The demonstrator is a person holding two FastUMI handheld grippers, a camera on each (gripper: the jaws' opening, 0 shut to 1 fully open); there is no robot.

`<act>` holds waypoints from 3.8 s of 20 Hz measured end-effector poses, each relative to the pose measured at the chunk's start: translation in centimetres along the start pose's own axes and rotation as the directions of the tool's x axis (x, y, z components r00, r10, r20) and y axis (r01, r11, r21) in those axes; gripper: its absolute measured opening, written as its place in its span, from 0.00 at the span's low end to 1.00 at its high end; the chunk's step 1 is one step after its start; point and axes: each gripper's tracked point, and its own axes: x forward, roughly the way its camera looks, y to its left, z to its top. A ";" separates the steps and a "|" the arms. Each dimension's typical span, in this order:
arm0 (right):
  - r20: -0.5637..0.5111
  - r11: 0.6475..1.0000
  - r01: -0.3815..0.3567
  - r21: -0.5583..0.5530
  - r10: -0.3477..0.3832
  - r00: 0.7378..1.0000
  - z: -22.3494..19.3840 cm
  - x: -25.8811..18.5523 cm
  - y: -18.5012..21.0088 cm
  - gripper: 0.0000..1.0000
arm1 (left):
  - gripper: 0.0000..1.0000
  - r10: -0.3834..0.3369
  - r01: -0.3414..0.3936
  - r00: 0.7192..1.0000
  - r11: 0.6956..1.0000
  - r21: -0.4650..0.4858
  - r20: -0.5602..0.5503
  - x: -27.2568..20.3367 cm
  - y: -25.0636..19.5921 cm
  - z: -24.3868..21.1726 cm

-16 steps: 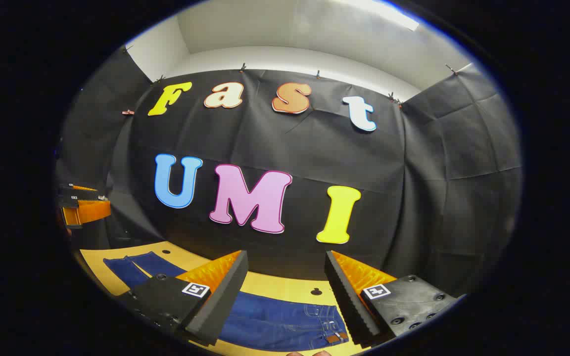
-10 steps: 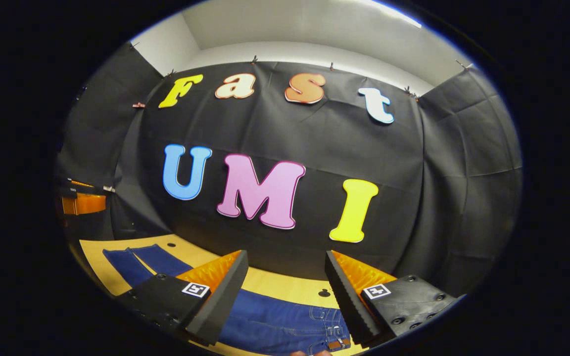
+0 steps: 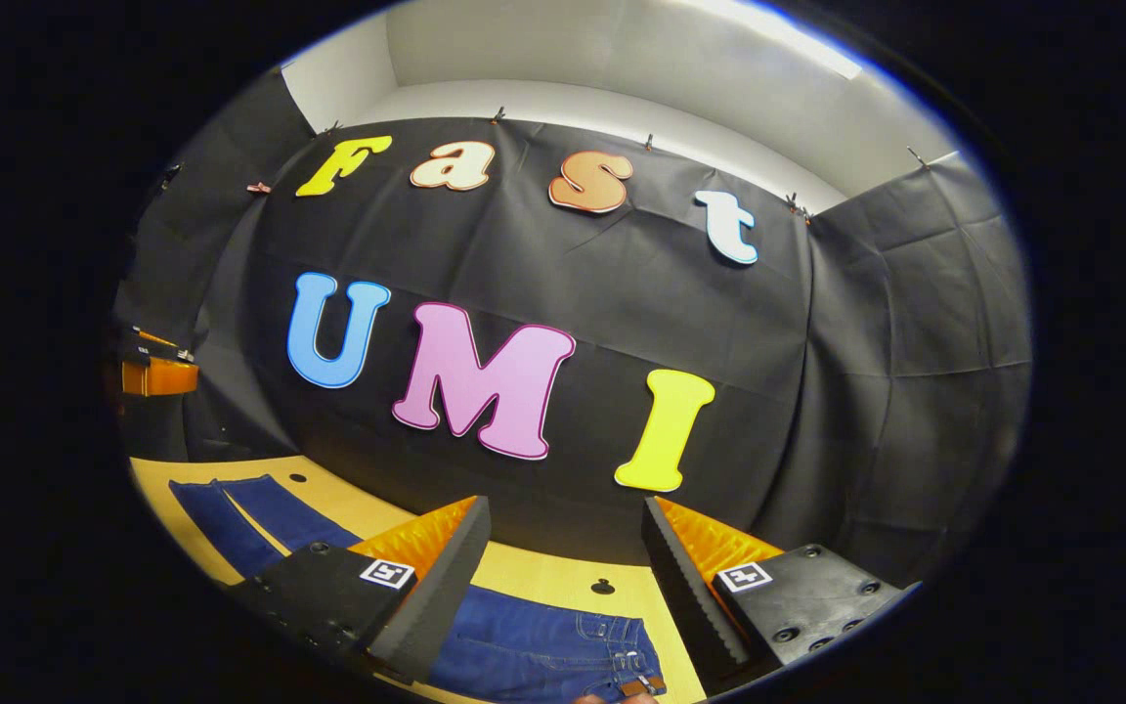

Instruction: Grasp the waist and the cuffs of the jeans and fold them to make the two legs overlap; first hold the waist and fold one-third of the jeans toward the cuffs, then hold the cuffs and fold the remaining one-third in the same direction to finish folding.

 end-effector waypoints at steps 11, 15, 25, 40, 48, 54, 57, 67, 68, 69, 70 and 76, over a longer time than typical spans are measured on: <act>-0.088 0.991 0.038 -0.131 -0.050 0.995 -1.9 -1.1 -0.7 0.96 | 0.97 -0.048 0.066 0.991 0.988 0.137 -0.127 0.4 7.4 -5.1; -0.124 0.966 0.049 -0.254 -0.083 0.989 -4.0 -1.4 -3.0 0.96 | 0.98 -0.010 0.078 0.973 0.954 0.289 -0.229 1.4 11.4 -8.6; -0.435 0.841 -0.160 -0.517 -0.098 0.895 -17.3 -4.0 -4.2 0.96 | 0.98 -0.185 0.524 0.825 0.603 0.601 -0.534 1.4 18.0 -22.0; -0.703 0.319 -0.686 -0.654 0.079 0.707 -31.3 -8.3 -1.2 0.96 | 0.97 -0.145 0.862 0.499 -0.026 0.507 -0.855 -1.0 20.7 -37.4; -0.756 0.237 -0.761 -0.605 0.129 0.641 -35.0 -8.1 -1.9 0.96 | 0.91 -0.077 0.885 0.444 -0.121 0.450 -0.893 0.5 21.9 -40.6; -0.818 0.114 -0.839 -0.533 0.185 0.545 -37.5 -11.3 -0.8 0.96 | 0.91 -0.081 0.872 0.484 -0.038 0.488 -0.871 3.5 21.3 -40.7; -0.847 0.011 -0.865 -0.501 0.200 0.493 -39.6 -12.4 -0.1 0.96 | 0.91 -0.105 0.852 0.509 -0.081 0.517 -0.854 3.9 20.9 -40.7; -0.853 -0.009 -0.854 -0.520 0.068 0.518 -43.8 -5.7 -1.5 0.79 | 0.83 -0.104 0.857 0.503 -0.066 0.511 -0.858 4.5 20.7 -40.8; -0.864 0.002 -0.864 -0.503 0.043 0.502 -44.1 -6.0 -1.6 0.69 | 0.82 -0.092 0.865 0.493 -0.048 0.499 -0.865 4.2 20.6 -41.0; -0.873 0.007 -0.874 -0.487 0.029 0.487 -44.4 -6.1 -1.3 0.58 | 0.76 -0.070 0.874 0.483 -0.025 0.486 -0.873 4.2 20.2 -41.6; -0.886 0.030 -0.886 -0.463 0.022 0.464 -44.8 -6.5 -1.2 0.48 | 0.64 -0.056 0.871 0.490 -0.005 0.491 -0.870 4.0 19.9 -41.5; -0.932 0.304 -0.888 -0.344 0.005 0.363 -44.8 -6.8 -1.4 0.07 | 0.09 -0.055 0.894 0.441 0.108 0.434 -0.896 4.0 20.6 -41.9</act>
